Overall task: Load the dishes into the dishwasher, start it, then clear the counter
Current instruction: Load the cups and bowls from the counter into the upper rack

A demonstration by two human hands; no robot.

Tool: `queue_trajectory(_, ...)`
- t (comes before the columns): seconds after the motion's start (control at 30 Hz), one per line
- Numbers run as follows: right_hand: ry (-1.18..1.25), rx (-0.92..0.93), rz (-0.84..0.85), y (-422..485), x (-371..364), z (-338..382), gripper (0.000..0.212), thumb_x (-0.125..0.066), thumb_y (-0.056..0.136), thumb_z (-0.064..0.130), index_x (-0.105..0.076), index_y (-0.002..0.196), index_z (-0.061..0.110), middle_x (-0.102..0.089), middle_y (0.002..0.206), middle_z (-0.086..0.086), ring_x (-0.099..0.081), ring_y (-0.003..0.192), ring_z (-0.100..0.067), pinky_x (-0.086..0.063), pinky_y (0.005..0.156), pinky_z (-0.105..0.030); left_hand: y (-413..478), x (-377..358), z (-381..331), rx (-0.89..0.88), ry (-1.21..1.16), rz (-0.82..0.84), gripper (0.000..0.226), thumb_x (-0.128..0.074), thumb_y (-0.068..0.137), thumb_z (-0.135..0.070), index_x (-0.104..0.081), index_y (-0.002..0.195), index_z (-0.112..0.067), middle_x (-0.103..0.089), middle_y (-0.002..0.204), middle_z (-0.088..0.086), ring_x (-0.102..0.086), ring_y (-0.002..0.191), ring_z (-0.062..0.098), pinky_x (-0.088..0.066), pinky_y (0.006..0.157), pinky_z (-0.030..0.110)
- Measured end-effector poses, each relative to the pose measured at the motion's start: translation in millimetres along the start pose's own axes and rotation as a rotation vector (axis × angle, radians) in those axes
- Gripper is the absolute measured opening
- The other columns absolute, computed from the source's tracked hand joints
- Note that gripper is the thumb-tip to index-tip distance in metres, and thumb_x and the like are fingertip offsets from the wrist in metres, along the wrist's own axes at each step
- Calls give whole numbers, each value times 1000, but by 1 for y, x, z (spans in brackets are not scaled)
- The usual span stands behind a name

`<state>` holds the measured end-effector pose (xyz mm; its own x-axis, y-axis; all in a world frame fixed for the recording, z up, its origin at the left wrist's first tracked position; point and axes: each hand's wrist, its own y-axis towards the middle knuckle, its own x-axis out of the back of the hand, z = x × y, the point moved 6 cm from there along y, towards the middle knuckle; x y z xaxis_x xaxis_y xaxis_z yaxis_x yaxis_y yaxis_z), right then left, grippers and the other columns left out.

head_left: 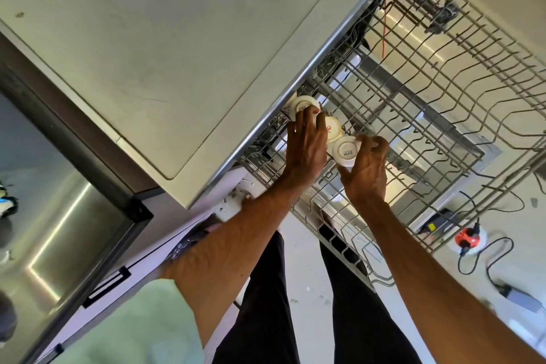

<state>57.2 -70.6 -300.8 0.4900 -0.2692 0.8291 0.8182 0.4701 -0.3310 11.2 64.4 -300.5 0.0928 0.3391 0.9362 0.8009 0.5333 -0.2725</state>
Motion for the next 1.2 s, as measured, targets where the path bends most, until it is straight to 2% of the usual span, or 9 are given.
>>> queue_trajectory(0.17, 78, -44, -58, -13, 6, 4, 80, -85, 71, 5, -41, 138, 5, -35, 141, -25, -55, 117, -40, -57, 81, -44, -21, 16, 1, 15, -86, -27, 75, -78, 74, -17, -46, 141, -8, -44, 146, 15, -43, 132, 30, -47, 100, 46)
queue_trajectory(0.3, 222, -38, -172, -24, 32, 27, 64, -77, 74, 1, -49, 131, 6, -43, 135, -18, -55, 118, -31, -49, 85, -27, -51, 50, -9, 26, -199, -58, 68, -78, 74, -13, -50, 136, -11, -46, 142, 9, -47, 127, 24, -48, 99, 39)
queue_trajectory(0.47, 406, 43, -307, -41, 85, 69, 38, -63, 84, -1, -56, 119, 13, -49, 120, -3, -60, 100, -19, -59, 73, -38, -101, 118, -32, -27, -408, -100, 57, -71, 85, -6, -49, 137, -8, -50, 141, 11, -51, 129, 25, -50, 104, 39)
queue_trajectory(0.73, 516, 225, -373, -85, 167, 185, 23, -59, 85, 2, -66, 104, 11, -63, 106, -3, -59, 84, -6, -55, 64, -24, -160, 249, 0, -16, -535, -307, 41, -56, 94, -5, -50, 135, -8, -52, 137, 11, -54, 125, 27, -51, 99, 41)
queue_trajectory(0.8, 540, 304, -335, -98, 176, 226, 21, -60, 83, 4, -67, 102, 9, -64, 103, -4, -56, 82, -4, -47, 66, -11, -169, 279, 22, 39, -568, -347, 39, -55, 93, -4, -53, 131, -9, -53, 134, 10, -57, 119, 27, -53, 94, 42)
queue_trajectory(0.87, 544, 369, -274, -110, 177, 268, 24, -60, 79, 0, -67, 100, 8, -65, 101, -4, -53, 79, -3, -42, 67, -7, -181, 307, 49, 112, -572, -379, 43, -57, 89, -3, -51, 131, -13, -50, 135, 5, -59, 115, 25, -55, 87, 42)
queue_trajectory(0.97, 539, 418, -141, -129, 166, 331, 31, -59, 76, -5, -66, 100, 15, -64, 102, 0, -58, 80, -8, -47, 65, -16, -210, 344, 94, 226, -537, -455, 47, -55, 86, -6, -49, 130, -20, -48, 136, -3, -60, 112, 20, -55, 84, 40)
queue_trajectory(1.07, 508, 534, -19, -150, 145, 393, 32, -61, 75, -3, -65, 99, 17, -65, 101, -1, -58, 79, -6, -50, 70, -25, -245, 374, 144, 321, -498, -534, 40, -41, 86, -25, -51, 125, -20, -50, 131, -3, -57, 113, 18, -52, 87, 35)
queue_trajectory(1.2, 398, 683, 129, -183, 112, 466, 28, -61, 78, 1, -67, 102, 13, -65, 101, -4, -63, 89, -21, -53, 82, -35, -301, 385, 219, 485, -445, -602, 39, -53, 87, -12, -53, 126, -17, -51, 131, -1, -56, 116, 19, -51, 92, 36)
